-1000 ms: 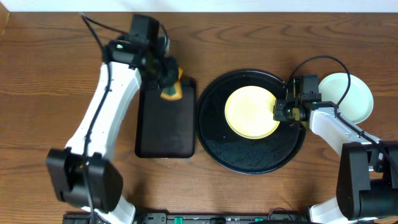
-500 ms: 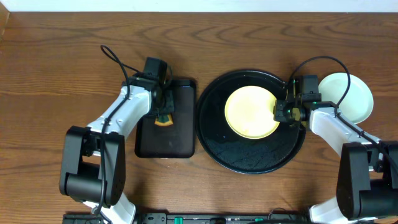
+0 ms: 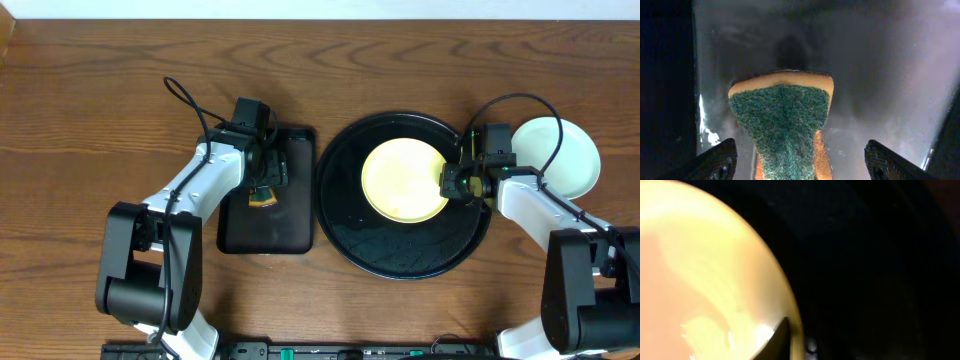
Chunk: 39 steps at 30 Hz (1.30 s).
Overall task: Clean dirty plates on tray and stack at the side
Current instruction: 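Return the sponge with left gripper over the small black tray, then lift the yellow plate with right gripper and tilt it up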
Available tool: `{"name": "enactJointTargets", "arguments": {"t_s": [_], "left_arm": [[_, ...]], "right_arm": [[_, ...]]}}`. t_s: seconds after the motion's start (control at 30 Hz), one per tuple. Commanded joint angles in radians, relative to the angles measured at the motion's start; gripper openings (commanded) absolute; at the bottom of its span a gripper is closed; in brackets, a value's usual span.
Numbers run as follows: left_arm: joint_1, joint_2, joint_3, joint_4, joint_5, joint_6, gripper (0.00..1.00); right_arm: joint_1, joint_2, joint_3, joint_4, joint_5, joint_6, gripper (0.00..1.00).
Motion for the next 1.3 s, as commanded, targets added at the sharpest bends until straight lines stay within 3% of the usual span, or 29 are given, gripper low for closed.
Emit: {"name": "enactJointTargets", "arguments": {"t_s": [0.0, 0.37, 0.67, 0.93, 1.27], "left_arm": [[-0.001, -0.003, -0.007, 0.001, -0.016, 0.002, 0.82], [-0.001, -0.003, -0.007, 0.001, -0.016, 0.002, 0.83], [-0.001, -0.003, -0.007, 0.001, -0.016, 0.002, 0.84], [-0.001, -0.003, -0.007, 0.001, -0.016, 0.002, 0.84], [-0.001, -0.003, -0.007, 0.001, -0.016, 0.002, 0.84]], "right_arm": [[0.003, 0.013, -0.021, 0.003, 0.004, -0.001, 0.01], [0.003, -0.112, 0.076, -0.086, 0.021, -0.02, 0.01], [0.048, -0.289, 0.106, -0.164, 0.234, -0.109, 0.01], [0.259, -0.409, 0.11, -0.173, 0.578, -0.167, 0.01], [0.668, -0.406, 0.111, -0.041, 1.289, -0.354, 0.01]]}}
